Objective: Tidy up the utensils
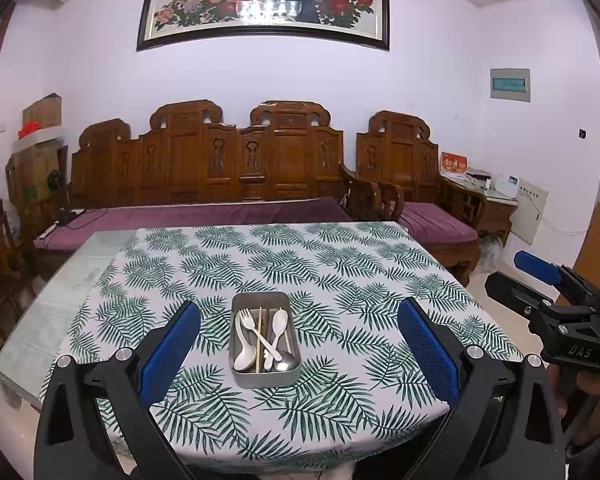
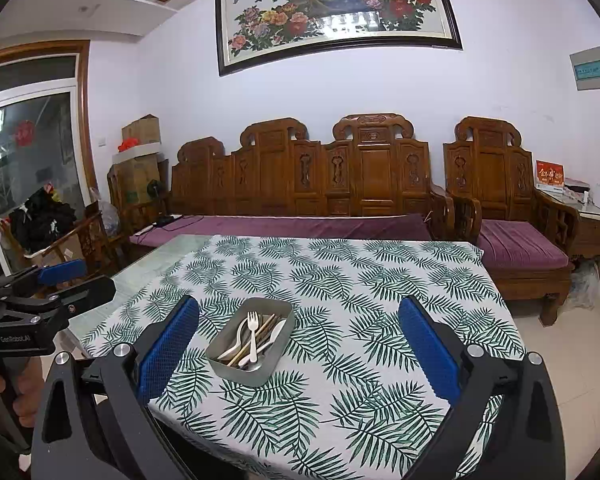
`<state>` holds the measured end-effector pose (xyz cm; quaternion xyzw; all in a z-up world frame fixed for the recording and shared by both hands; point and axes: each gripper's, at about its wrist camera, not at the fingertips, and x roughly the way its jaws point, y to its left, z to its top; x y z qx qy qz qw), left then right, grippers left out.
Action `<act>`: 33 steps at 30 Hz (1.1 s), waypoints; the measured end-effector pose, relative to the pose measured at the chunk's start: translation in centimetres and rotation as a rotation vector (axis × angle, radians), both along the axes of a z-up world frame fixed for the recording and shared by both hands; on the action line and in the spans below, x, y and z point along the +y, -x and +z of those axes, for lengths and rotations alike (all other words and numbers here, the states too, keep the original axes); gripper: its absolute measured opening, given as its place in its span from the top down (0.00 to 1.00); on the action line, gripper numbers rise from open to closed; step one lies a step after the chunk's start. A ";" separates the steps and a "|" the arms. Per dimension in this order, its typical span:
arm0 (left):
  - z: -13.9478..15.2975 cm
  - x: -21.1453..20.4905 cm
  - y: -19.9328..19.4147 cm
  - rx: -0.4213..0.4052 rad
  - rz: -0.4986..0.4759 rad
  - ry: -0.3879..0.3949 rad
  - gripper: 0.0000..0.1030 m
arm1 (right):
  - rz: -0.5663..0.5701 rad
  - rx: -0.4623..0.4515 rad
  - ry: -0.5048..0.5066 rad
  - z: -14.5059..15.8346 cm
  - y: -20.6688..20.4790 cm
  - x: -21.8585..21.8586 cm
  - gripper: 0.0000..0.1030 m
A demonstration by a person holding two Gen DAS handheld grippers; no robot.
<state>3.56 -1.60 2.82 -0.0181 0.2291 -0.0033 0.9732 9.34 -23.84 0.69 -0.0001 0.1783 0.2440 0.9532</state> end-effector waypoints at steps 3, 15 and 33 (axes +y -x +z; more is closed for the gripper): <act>0.0 0.1 0.0 -0.001 0.001 0.000 0.08 | 0.000 -0.001 -0.001 0.0 0.0 0.0 0.03; 0.2 0.3 0.2 -0.010 0.001 0.000 0.08 | 0.000 0.000 -0.001 0.0 0.0 0.0 0.03; 0.2 0.1 0.4 -0.009 0.002 -0.001 0.08 | -0.002 -0.001 -0.007 -0.1 0.3 0.4 0.03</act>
